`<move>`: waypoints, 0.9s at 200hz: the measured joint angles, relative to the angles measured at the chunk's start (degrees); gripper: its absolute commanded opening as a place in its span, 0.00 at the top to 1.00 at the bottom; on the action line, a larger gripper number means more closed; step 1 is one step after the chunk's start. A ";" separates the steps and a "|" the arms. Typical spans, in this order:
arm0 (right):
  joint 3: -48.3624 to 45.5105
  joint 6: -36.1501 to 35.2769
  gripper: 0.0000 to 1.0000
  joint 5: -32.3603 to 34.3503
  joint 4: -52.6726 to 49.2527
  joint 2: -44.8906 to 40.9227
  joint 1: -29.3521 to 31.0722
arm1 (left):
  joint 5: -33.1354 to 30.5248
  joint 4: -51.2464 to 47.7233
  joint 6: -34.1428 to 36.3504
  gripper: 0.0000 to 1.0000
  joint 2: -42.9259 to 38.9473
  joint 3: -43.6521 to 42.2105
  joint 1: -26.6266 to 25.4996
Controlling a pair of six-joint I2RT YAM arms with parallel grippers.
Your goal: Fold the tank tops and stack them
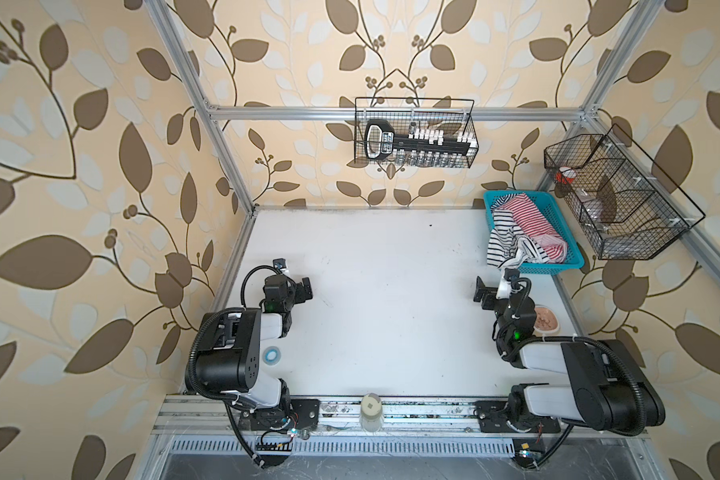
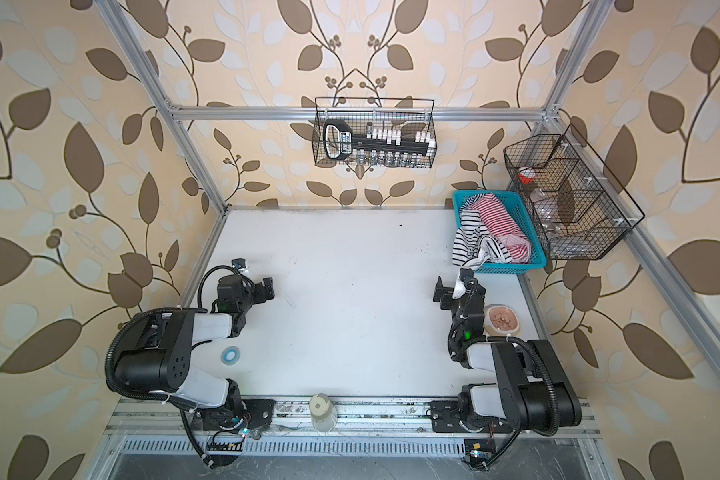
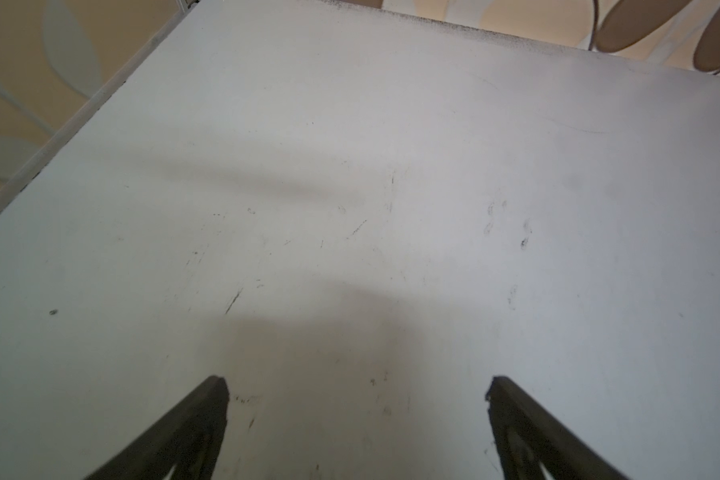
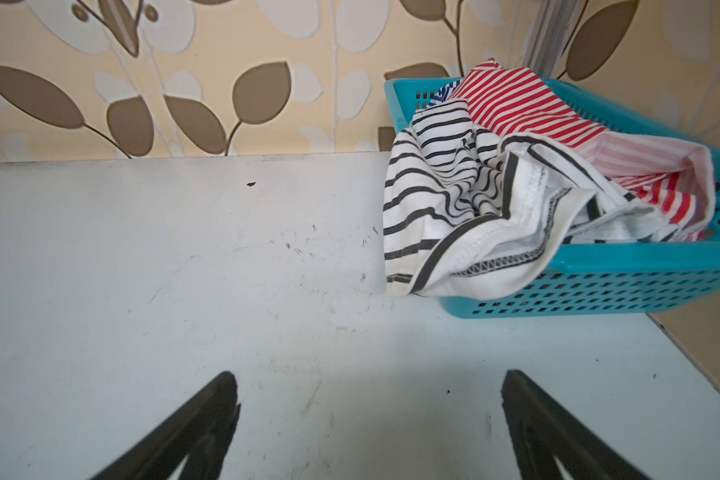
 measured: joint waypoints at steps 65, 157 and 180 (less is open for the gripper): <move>10.99 -0.15 0.05 0.90 -23.32 -14.73 1.09 | 0.63 -21.53 -2.45 0.13 -4.33 16.57 -0.02; 58.42 2.08 0.17 -0.22 -74.95 -6.69 -4.02 | 12.63 -31.30 -16.44 0.12 -12.94 22.23 -6.80; 66.10 3.28 0.20 -0.72 -84.37 -0.20 -8.09 | 14.45 -32.76 -17.16 0.12 -13.49 24.00 -8.96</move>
